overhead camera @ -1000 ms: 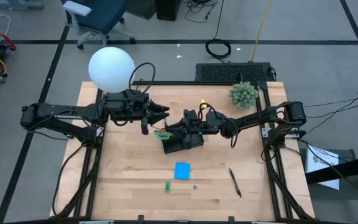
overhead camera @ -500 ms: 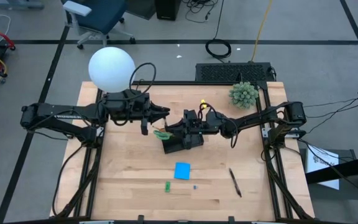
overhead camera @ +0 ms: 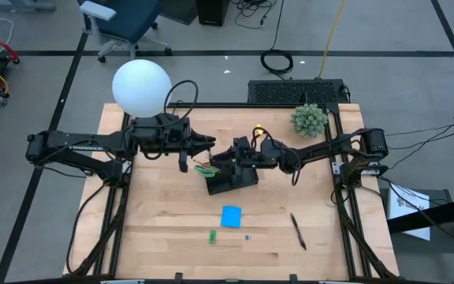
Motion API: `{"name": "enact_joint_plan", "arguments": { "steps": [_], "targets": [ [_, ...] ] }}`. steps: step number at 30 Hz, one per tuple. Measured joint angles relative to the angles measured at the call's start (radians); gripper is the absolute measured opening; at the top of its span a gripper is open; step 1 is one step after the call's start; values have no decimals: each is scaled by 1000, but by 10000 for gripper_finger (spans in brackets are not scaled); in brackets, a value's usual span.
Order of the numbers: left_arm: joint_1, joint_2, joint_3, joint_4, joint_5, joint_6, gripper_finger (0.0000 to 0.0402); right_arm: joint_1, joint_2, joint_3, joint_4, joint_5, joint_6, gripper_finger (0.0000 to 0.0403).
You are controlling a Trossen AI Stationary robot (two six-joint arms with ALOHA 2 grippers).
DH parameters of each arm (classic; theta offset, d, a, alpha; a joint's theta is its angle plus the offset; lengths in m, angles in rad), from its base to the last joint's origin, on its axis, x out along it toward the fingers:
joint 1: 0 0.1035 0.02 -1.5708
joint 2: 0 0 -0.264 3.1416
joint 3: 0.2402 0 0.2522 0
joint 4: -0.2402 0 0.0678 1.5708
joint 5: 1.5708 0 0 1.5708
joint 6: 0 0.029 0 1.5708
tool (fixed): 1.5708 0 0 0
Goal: Pick and place office supplies into organizer
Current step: Put the left black pen into the black desk organizer
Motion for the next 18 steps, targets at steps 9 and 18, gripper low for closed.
{"name": "enact_joint_plan", "arguments": {
  "steps": [9, 18],
  "targets": [
    [0, 0, 0, 0, -5, 39, 34, -62, 0, 0, -32, -127, 152, 171],
    [-4, -12, 0, -62, 0, 94, 34, -131, -27, -1, -70, -341, 285, 191]
  ]
}}
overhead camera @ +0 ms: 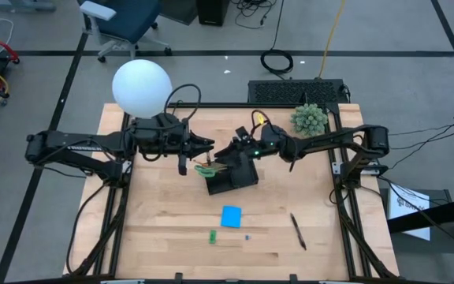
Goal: Pick and place office supplies into organizer
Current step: Put the left black pen into the black desk organizer
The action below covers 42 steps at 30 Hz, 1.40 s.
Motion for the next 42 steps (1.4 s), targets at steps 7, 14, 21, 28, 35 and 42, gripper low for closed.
{"name": "enact_joint_plan", "arguments": {
  "steps": [7, 14, 21, 28, 35, 42],
  "targets": [
    [0, -22, 0, -14, -22, 40, 34, -46, -130, -53, -1, 25, 14, 186],
    [1, -29, -7, -20, -59, 113, 34, -75, -304, -165, 29, 162, 26, 185],
    [1, -29, -82, 83, -84, 123, 34, -72, -441, -254, 42, 239, 1, 185],
    [1, -28, -206, 298, -119, 105, 34, -60, -476, -272, 40, 240, 14, 182],
    [1, 2, -291, 386, -137, 100, 34, -50, -476, -273, 39, 238, 36, 184],
    [2, 91, -321, 527, -136, 86, 34, -51, -476, -273, 39, 237, 37, 182]
  ]
}}
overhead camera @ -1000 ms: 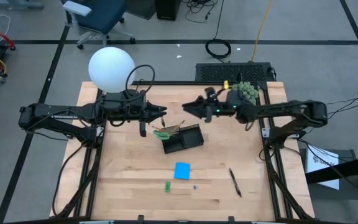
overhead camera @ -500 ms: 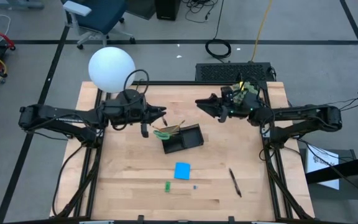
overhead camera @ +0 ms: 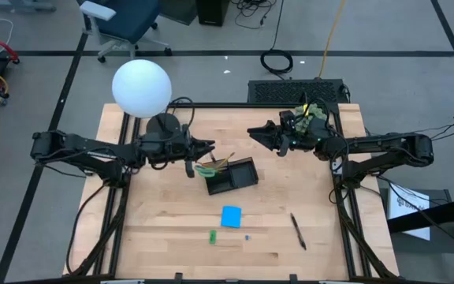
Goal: Pick and place office supplies into organizer
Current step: Put the left black pen into the black desk organizer
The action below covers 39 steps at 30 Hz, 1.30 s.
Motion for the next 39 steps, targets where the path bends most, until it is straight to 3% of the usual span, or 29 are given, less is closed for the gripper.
{"name": "enact_joint_plan", "arguments": {
  "steps": [12, 28, 39],
  "targets": [
    [3, 244, 0, 221, 55, -38, 34, 4, 0, 0, -12, 0, 22, 183],
    [3, 382, 0, 249, 81, 0, 37, 4, 0, 0, -54, -1, 16, 184],
    [3, 495, 1, 359, 103, -31, 40, 4, 0, 0, -68, -1, 23, 185]
  ]
}}
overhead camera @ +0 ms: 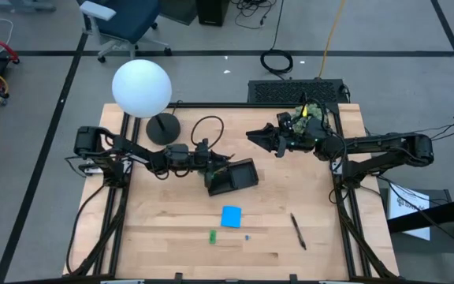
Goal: Pick and place office supplies into organizer
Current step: Put the left black pen into the black desk organizer, then put the black pen into the black desk organizer
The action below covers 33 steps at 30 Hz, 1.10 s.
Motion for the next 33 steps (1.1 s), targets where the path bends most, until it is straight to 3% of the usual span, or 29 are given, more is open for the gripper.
{"name": "enact_joint_plan", "arguments": {
  "steps": [19, 33],
  "targets": [
    [-1, -67, 5, -1, -25, -100, 171, 0, 0, 0, -14, 0, 0, 180],
    [-5, -361, 6, -48, -26, -138, 184, 12, 0, 0, 180, 3, -1, 177]
  ]
}}
